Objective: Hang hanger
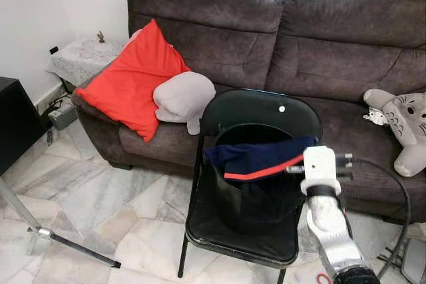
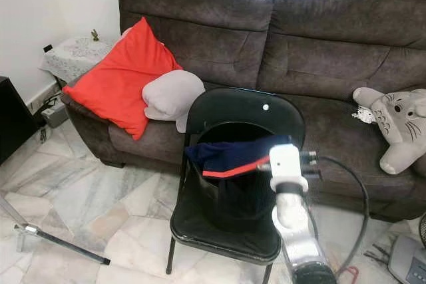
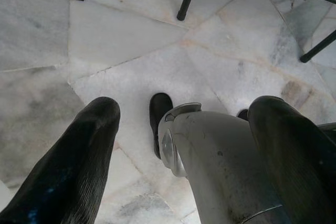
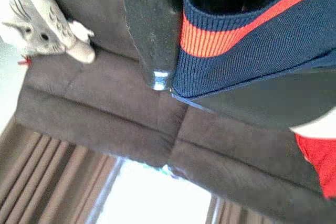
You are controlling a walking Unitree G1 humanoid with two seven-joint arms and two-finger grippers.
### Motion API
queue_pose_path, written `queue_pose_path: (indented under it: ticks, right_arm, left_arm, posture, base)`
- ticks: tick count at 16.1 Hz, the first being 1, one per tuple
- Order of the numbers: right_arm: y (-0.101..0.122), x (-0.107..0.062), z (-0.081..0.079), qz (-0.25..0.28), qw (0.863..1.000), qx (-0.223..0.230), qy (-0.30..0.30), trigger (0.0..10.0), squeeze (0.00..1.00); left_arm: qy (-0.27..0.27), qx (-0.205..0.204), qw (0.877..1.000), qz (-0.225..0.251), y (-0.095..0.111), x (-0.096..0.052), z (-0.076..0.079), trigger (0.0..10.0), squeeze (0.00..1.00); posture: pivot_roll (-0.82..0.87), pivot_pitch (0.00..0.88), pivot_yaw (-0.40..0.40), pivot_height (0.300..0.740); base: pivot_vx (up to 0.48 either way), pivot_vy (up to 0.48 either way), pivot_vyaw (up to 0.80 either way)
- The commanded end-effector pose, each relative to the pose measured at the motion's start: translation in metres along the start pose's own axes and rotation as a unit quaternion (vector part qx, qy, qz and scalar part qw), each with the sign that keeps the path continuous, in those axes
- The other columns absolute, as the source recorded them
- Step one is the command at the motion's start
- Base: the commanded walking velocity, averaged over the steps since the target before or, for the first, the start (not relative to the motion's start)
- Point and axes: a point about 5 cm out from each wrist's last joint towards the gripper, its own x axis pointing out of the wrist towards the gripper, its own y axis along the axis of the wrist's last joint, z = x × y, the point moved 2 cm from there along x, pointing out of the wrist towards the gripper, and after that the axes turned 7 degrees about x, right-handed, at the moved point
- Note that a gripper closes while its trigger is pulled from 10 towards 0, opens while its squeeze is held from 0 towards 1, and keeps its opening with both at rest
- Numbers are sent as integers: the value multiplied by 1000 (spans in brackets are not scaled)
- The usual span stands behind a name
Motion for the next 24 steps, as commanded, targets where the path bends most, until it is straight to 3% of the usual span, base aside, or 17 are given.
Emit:
queue_pose_path:
  ticks: [1,2,4,7,8,10,12,13,14,17,24]
  right_arm:
    - [13,4,-1,23,1000,-1,9,10000,0]
    - [23,9,4,25,999,33,-8,10000,0]
    - [20,13,12,-4,998,55,-33,10000,0]
    - [-4,15,35,-113,974,149,-128,10000,0]
    - [-5,15,37,-122,970,160,-136,10000,0]
    - [19,29,43,-77,973,166,-143,10000,0]
    - [67,40,21,15,979,192,-64,10000,0]
    - [83,37,2,45,980,194,-5,10000,0]
    - [88,35,-5,55,981,184,15,10000,0]
    - [75,25,-16,29,983,179,35,10000,0]
    - [51,12,-10,-2,989,143,44,10000,0]
  left_arm:
    - [0,0,1000,-8,-6,-1,1,10000,0]
    - [0,1,1000,-9,-6,-1,1,10000,0]
    - [0,2,1000,-9,-6,-1,2,10000,0]
    - [-3,2,1000,-6,-4,-1,3,10000,0]
    - [-3,2,1000,-6,-4,-1,3,10000,0]
    - [-3,3,1000,-5,-3,0,3,10000,0]
    - [-2,3,1000,-6,-4,-1,2,10000,0]
    - [-1,3,1000,-8,-6,-1,1,10000,0]
    - [-1,3,1000,-9,-6,-2,1,10000,0]
    - [-1,2,1000,-12,-8,-2,1,10000,0]
    - [-4,7,1000,-12,-7,-1,3,10000,0]
  posture:
    - [40,38,-10,740]
    - [40,38,-10,740]
    - [38,37,-11,740]
    - [37,36,-9,740]
    - [37,36,-9,740]
    - [43,32,-10,740]
    - [43,30,-10,740]
    - [43,30,-10,740]
    - [43,30,-10,740]
    - [49,27,-12,740]
    - [43,24,-7,740]
  base:
    - [0,0,0]
    - [0,0,0]
    - [0,0,0]
    - [0,0,0]
    - [0,0,0]
    - [0,0,0]
    - [0,0,0]
    - [0,0,0]
    - [0,0,0]
    - [0,0,175]
    - [0,0,800]
